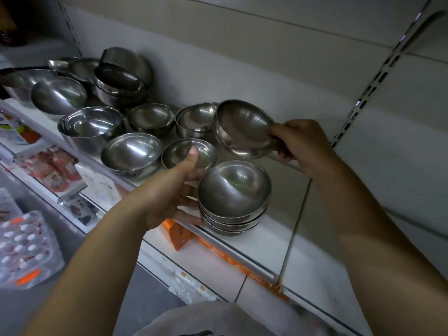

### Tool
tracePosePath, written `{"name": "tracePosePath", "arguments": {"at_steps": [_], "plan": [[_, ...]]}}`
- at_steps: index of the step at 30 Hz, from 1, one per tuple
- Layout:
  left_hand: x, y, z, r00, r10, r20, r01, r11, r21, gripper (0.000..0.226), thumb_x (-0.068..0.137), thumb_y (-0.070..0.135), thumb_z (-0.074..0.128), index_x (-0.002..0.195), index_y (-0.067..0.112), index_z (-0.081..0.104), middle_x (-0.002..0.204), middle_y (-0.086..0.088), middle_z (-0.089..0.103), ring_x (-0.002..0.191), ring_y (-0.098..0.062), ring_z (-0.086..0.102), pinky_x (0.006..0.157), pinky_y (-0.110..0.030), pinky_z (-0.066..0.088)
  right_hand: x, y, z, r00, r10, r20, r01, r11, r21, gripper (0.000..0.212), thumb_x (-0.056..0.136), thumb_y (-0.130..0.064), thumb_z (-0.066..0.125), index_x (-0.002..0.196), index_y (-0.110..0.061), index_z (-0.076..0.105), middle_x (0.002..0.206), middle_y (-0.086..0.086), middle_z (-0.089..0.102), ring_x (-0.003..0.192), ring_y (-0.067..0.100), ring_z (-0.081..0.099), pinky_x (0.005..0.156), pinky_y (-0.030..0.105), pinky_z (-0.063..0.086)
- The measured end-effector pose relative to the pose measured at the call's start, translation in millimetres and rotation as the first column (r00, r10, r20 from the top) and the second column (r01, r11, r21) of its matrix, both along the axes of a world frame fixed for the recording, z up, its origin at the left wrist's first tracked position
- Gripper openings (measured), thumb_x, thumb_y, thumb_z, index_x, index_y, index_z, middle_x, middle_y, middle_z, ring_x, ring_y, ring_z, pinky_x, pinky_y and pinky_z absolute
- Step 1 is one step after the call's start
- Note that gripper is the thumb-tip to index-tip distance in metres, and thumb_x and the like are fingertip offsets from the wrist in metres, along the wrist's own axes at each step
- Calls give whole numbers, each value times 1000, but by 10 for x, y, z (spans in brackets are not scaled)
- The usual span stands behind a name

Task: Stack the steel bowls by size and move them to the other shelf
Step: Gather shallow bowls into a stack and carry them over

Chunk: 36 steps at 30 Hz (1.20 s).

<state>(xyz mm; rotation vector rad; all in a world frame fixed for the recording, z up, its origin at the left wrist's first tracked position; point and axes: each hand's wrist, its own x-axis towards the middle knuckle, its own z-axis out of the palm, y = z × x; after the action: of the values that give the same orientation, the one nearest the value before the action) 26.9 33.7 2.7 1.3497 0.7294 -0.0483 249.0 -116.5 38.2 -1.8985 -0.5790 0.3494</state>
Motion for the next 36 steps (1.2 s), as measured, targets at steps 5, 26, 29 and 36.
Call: {"name": "tracePosePath", "arguments": {"at_steps": [5,26,29,36], "plan": [[20,27,-6,1000,-1,-18,0,998,-60,95,83,90,32,131,18,70,117,-17,77,108,-38,74,82,-55,63,-280,-192,228,990,142,-3,-141,987,-80,40,87,-23,76,51,-16,60,42,-2,50,42,17,46,46,24,37],[49,-34,-112,998,-26,65,25,1000,18,45,99,59,55,124,24,69,127,-10,70,111,-30,71,74,-48,65,-871,-307,-35,981,-195,11,194,966,-170,34,87,-54,70,92,-20,70,84,-10,69,81,10,66,81,33,55],[83,-43,-135,995,-33,94,32,999,12,48,102,56,52,135,23,65,132,-9,68,113,-30,70,72,-45,65,-1064,-310,-109,970,-212,-120,198,973,-121,38,89,-61,66,116,-34,67,113,-12,67,104,7,64,101,41,54],[276,-124,-134,996,-44,76,42,998,37,52,102,59,50,129,18,66,126,-13,68,110,-31,69,63,-43,65,-1338,-235,-339,900,-349,-262,361,933,-3,52,98,-72,40,140,-44,50,135,-11,55,122,14,51,111,40,41]]}}
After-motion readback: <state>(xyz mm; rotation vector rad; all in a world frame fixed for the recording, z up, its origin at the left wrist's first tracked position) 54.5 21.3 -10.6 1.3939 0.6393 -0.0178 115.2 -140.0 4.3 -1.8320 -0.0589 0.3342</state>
